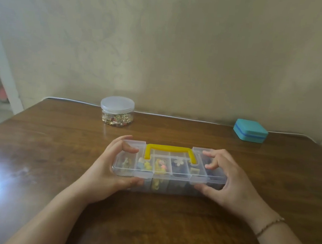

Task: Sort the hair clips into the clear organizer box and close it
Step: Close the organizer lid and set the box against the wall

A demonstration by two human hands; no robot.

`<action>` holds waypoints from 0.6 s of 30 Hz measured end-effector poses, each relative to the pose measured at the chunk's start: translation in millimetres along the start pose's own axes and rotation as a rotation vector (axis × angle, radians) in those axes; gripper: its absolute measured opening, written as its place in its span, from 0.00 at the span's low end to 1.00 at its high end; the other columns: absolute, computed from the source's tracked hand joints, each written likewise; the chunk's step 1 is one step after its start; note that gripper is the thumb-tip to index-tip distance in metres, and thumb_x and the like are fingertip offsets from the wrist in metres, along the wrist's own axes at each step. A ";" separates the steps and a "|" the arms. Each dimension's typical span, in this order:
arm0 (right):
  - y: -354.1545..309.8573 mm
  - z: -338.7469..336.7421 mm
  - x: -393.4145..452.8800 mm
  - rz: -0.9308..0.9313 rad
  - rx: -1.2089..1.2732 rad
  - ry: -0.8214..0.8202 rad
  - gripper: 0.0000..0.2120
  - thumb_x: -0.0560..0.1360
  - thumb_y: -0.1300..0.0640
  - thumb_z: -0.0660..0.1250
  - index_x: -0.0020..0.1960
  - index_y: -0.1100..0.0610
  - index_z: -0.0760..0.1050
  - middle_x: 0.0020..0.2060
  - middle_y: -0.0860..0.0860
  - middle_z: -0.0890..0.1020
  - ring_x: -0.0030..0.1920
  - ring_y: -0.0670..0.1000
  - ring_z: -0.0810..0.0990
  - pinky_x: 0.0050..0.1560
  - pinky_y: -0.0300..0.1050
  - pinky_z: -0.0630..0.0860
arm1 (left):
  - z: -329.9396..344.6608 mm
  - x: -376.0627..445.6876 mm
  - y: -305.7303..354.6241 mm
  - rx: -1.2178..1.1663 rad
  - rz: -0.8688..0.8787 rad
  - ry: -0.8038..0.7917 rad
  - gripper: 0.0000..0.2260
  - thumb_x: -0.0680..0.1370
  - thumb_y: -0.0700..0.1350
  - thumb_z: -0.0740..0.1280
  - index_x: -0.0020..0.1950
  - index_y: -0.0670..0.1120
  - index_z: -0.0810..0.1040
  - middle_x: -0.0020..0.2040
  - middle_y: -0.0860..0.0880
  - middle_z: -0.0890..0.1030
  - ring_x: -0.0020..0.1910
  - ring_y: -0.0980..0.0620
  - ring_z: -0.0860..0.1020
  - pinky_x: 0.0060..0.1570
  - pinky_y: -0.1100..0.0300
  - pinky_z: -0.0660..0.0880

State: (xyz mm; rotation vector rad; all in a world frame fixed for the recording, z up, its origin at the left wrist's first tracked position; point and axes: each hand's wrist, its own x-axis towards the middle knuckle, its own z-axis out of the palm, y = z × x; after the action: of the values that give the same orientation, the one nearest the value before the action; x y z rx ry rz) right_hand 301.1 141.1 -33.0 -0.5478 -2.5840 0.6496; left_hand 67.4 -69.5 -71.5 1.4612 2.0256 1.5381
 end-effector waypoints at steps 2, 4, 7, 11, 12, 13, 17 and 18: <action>0.8 7.3 -0.9 0.010 -0.019 0.046 0.18 0.67 0.41 0.74 0.50 0.40 0.68 0.66 0.33 0.68 0.68 0.39 0.65 0.65 0.49 0.71 | 2.7 0.5 -1.6 0.040 -0.012 0.037 0.27 0.60 0.62 0.80 0.56 0.66 0.74 0.76 0.66 0.60 0.71 0.75 0.60 0.67 0.70 0.60; -0.3 14.6 -1.1 0.022 -0.013 0.092 0.19 0.69 0.40 0.71 0.56 0.38 0.68 0.69 0.33 0.64 0.69 0.38 0.62 0.66 0.49 0.69 | 5.4 1.6 -1.4 0.071 -0.042 0.104 0.28 0.63 0.60 0.78 0.60 0.67 0.73 0.76 0.66 0.58 0.72 0.73 0.58 0.71 0.62 0.60; -1.8 19.3 -1.8 0.080 -0.016 0.138 0.27 0.70 0.42 0.70 0.66 0.37 0.63 0.74 0.37 0.54 0.67 0.39 0.58 0.64 0.46 0.68 | 7.2 -0.4 1.3 0.139 -0.056 0.182 0.35 0.67 0.56 0.78 0.68 0.66 0.64 0.74 0.64 0.59 0.72 0.63 0.62 0.68 0.57 0.68; -6.8 10.3 -10.5 0.201 -0.019 0.137 0.32 0.71 0.38 0.67 0.67 0.30 0.52 0.66 0.36 0.67 0.61 0.40 0.69 0.62 0.41 0.70 | 12.2 -13.4 2.8 0.203 -0.094 0.301 0.32 0.67 0.54 0.79 0.60 0.68 0.62 0.63 0.60 0.69 0.52 0.63 0.77 0.50 0.63 0.79; -8.1 8.0 -10.5 0.222 -0.061 0.144 0.30 0.72 0.38 0.66 0.67 0.31 0.53 0.65 0.37 0.71 0.61 0.41 0.72 0.64 0.43 0.70 | 12.6 -13.1 4.3 0.196 -0.115 0.323 0.29 0.67 0.53 0.80 0.58 0.67 0.65 0.60 0.60 0.73 0.49 0.63 0.78 0.46 0.62 0.80; -9.6 5.6 -8.6 0.234 -0.134 0.134 0.28 0.73 0.38 0.65 0.68 0.34 0.54 0.64 0.39 0.73 0.62 0.42 0.73 0.67 0.45 0.69 | 12.9 -10.1 4.3 0.199 -0.133 0.331 0.28 0.66 0.52 0.80 0.56 0.65 0.67 0.56 0.60 0.76 0.47 0.63 0.79 0.45 0.62 0.80; -6.1 -6.8 20.7 0.322 -0.245 0.065 0.26 0.76 0.39 0.63 0.67 0.38 0.52 0.64 0.39 0.75 0.55 0.41 0.76 0.49 0.32 0.73 | 13.1 29.3 4.3 0.275 -0.201 0.308 0.26 0.68 0.54 0.78 0.61 0.61 0.69 0.54 0.59 0.79 0.48 0.58 0.80 0.50 0.57 0.80; -2.1 -6.9 31.4 0.325 -0.260 0.046 0.25 0.76 0.40 0.63 0.65 0.38 0.51 0.64 0.39 0.75 0.49 0.40 0.76 0.40 0.29 0.71 | 15.1 44.0 3.4 0.337 -0.210 0.302 0.27 0.70 0.56 0.76 0.64 0.60 0.68 0.55 0.58 0.79 0.51 0.56 0.80 0.52 0.55 0.79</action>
State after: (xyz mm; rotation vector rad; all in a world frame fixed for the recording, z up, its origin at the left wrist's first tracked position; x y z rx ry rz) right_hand 277.7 156.3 -17.1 -1.0698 -2.5736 0.3924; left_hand 57.9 -25.7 -58.8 1.1157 2.6257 1.4550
